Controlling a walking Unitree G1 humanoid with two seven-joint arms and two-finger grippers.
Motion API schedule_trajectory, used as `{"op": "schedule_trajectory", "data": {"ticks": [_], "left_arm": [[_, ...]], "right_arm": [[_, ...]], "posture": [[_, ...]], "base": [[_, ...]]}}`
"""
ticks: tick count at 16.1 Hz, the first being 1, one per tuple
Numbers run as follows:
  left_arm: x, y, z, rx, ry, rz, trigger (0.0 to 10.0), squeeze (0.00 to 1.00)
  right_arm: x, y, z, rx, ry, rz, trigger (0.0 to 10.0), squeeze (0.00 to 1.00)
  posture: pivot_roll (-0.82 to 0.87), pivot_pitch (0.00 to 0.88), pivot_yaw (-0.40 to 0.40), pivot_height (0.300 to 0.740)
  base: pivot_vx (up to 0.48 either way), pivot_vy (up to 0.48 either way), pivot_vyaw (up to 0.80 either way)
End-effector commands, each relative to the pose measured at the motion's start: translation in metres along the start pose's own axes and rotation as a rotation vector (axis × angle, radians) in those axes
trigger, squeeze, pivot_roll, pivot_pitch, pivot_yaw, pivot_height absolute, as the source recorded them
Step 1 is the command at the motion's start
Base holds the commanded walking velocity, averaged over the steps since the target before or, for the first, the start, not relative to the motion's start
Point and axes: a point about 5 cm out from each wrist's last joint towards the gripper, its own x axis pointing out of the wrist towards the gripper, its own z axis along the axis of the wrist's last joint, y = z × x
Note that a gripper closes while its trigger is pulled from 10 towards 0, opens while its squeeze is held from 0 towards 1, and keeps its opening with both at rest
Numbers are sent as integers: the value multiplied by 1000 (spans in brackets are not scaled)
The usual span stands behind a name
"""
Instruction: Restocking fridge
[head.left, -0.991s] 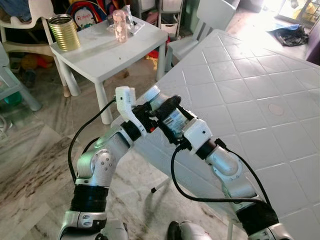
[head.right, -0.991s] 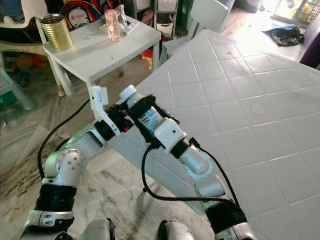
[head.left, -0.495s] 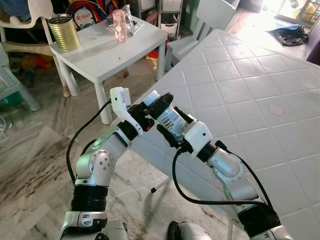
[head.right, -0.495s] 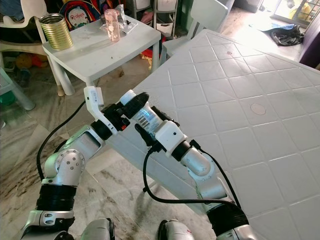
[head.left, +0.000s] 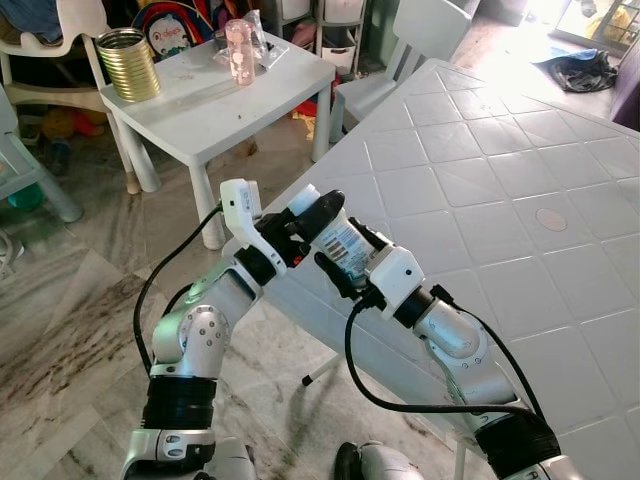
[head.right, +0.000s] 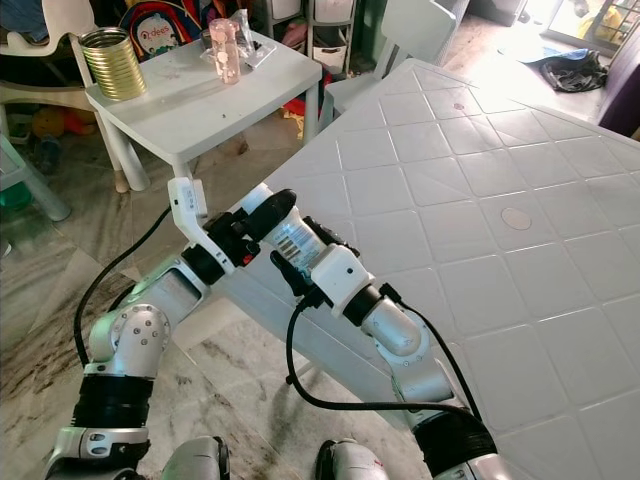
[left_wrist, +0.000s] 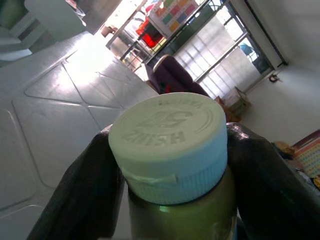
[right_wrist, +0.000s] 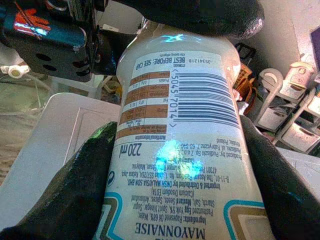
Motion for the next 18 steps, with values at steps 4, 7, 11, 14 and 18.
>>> {"op": "schedule_trajectory", "data": {"ticks": [4,7,11,14,18], "left_arm": [[-1,-10,-11,0,59,-44,0,0],[0,-12,-11,6,48,-22,0,0],[0,-9,-4,20,7,33,0,0],[2,-7,-1,70,-11,77,0,0],[4,5,22,311,-98,233,0,0]], "right_arm": [[4,-4,8,-67,-36,14,10000,0],[5,-10,2,-137,-13,33,10000,0],[4,-27,-10,-167,52,-17,10000,1000],[5,-32,-19,-199,87,-37,10000,1000],[6,-36,-21,-206,97,-78,10000,1000]], "posture": [[84,92,-56,740],[89,93,-60,740],[93,94,-63,740],[95,95,-62,740],[99,93,-62,740]], "base": [[0,0,0],[0,0,0],[0,0,0],[0,0,0],[0,0,0]]}}
